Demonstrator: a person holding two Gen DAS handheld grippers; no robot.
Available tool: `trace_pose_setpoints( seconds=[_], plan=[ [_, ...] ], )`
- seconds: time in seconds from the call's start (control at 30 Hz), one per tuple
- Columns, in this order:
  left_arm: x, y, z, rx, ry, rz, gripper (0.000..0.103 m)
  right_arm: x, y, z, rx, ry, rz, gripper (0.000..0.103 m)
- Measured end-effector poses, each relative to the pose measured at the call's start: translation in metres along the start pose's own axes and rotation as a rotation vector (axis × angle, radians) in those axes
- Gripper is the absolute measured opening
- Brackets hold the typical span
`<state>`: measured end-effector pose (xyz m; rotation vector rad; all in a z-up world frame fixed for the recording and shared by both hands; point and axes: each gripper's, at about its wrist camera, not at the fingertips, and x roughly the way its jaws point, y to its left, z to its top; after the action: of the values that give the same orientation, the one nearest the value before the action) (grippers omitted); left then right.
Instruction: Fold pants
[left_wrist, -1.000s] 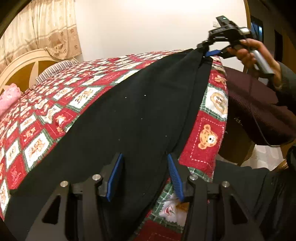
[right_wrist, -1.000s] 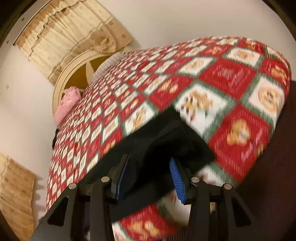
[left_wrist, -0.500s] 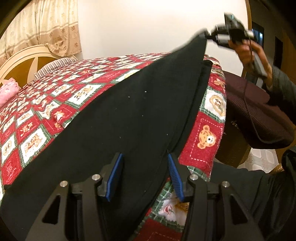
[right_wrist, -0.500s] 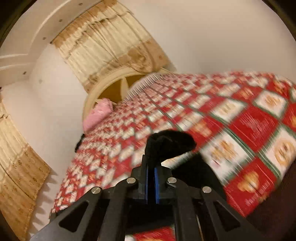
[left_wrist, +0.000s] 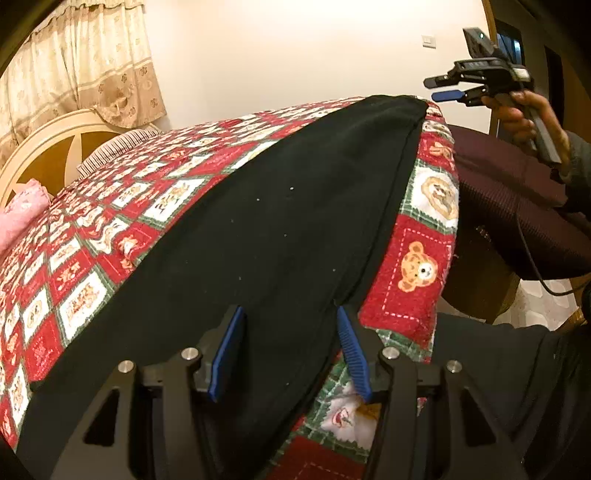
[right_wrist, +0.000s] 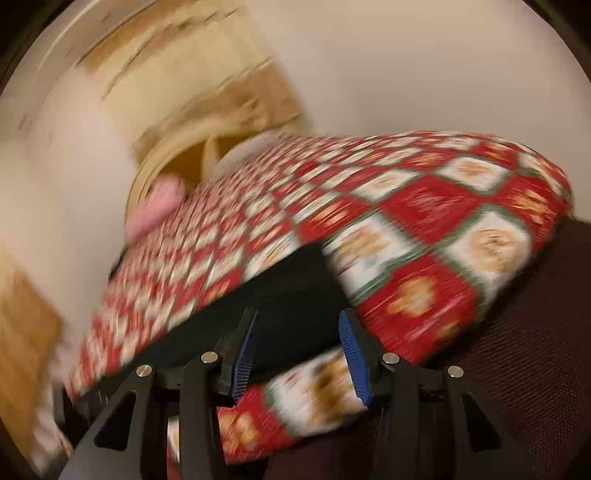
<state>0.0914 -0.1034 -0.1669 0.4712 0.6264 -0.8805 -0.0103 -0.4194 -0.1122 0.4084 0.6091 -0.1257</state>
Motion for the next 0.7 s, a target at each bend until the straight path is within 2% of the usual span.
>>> trace_pose_setpoints(
  seconds=[0.07, 0.13, 0.27, 0.33, 0.43, 0.53, 0.7],
  plan=[
    [0.0, 0.001, 0.001, 0.0, 0.005, -0.001, 0.055, 0.011, 0.042, -0.016, -0.22, 0.032, -0.034, 0.047],
    [-0.001, 0.0, 0.0, 0.01, 0.006, 0.002, 0.055, 0.026, 0.084, -0.038, -0.484, 0.074, -0.129, 0.047],
    [-0.001, 0.0, 0.0, 0.008, 0.001, -0.006, 0.055, 0.042, 0.126, -0.069, -0.774, 0.087, -0.194, 0.047],
    [-0.001, 0.0, 0.0, 0.004, -0.003, -0.007, 0.056, 0.046, 0.133, -0.078, -0.849, 0.089, -0.199, 0.046],
    [-0.001, -0.004, -0.001, 0.024, -0.007, -0.011, 0.064, 0.053, 0.145, -0.088, -0.954, 0.069, -0.229, 0.046],
    [0.0, -0.007, -0.001, 0.041, -0.008, -0.006, 0.064, 0.058, 0.157, -0.094, -1.067, 0.033, -0.281, 0.046],
    [0.003, 0.0, 0.0, -0.008, 0.001, -0.046, 0.066, 0.067, 0.171, -0.103, -1.205, 0.011, -0.343, 0.046]
  ],
)
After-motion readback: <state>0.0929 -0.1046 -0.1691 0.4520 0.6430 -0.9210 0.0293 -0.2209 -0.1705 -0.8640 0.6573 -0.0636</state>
